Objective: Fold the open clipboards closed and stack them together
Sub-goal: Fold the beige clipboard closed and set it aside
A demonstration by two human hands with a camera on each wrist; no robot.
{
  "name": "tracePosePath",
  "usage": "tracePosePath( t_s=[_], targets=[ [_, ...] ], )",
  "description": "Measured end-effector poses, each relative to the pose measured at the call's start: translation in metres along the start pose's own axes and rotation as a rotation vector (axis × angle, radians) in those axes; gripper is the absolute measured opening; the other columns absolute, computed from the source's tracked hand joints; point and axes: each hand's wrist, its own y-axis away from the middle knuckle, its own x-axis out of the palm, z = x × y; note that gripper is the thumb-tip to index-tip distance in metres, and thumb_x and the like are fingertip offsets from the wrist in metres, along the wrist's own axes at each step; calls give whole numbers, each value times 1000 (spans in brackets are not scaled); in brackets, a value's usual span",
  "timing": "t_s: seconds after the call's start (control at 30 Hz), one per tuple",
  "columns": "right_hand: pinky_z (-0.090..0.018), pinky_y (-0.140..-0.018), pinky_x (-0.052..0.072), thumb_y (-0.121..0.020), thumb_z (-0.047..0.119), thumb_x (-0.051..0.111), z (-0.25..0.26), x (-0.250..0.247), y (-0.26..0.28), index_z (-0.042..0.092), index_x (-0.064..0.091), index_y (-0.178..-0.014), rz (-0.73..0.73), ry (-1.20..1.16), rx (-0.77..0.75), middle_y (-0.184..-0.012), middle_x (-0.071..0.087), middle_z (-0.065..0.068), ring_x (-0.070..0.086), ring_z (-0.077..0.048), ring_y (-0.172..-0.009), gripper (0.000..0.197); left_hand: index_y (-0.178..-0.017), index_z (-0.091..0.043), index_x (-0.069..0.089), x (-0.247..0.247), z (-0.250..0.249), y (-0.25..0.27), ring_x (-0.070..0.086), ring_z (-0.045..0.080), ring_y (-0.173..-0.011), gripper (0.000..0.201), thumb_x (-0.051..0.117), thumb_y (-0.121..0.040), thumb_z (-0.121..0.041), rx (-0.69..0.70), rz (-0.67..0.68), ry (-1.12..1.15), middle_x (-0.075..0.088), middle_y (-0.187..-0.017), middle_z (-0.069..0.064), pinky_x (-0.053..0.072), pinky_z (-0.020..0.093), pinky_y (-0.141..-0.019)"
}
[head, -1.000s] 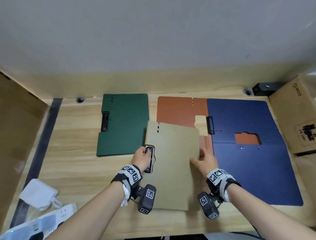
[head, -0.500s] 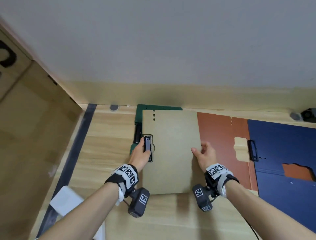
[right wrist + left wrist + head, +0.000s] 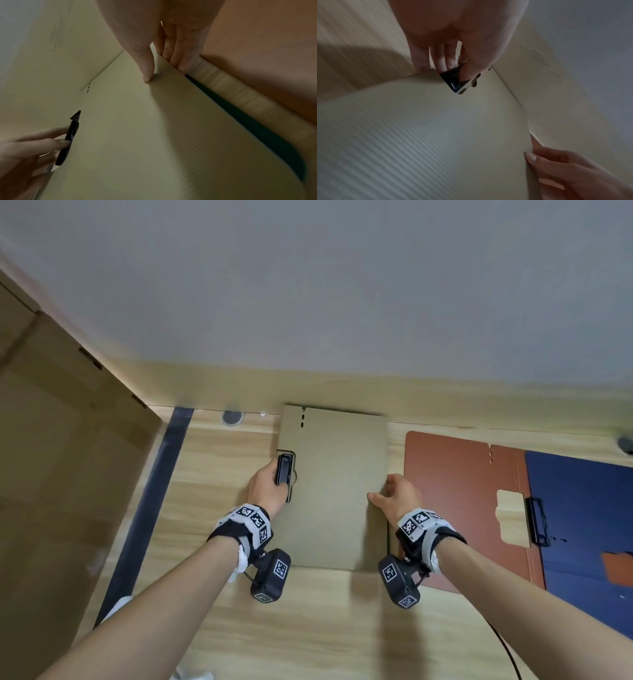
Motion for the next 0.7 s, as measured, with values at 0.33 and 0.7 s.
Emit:
tracePosePath(
  t_s=[0.33,0.7],
  targets=[
    [-34,-82,49,-73,37,80,1,2,-4,13,54,-116,-41,69,-25,-106,53,-3,54,-19,-88,55,-124,-28,55,10,9,-7,57,34,-82,40,49,-85,-19,-35,-29,-221,49,-95,8,53,44,-79],
    [-40,-95,49,-75,35,78,-9,-5,2,14,50,-125,-42,14,-19,-121,50,-2,57,-21,-106,61,-135,-20,49,6,-5,4,58,34,-103,50,52,-85,-19,-69,16,-195,54,-118,14,50,44,-91]
  ],
)
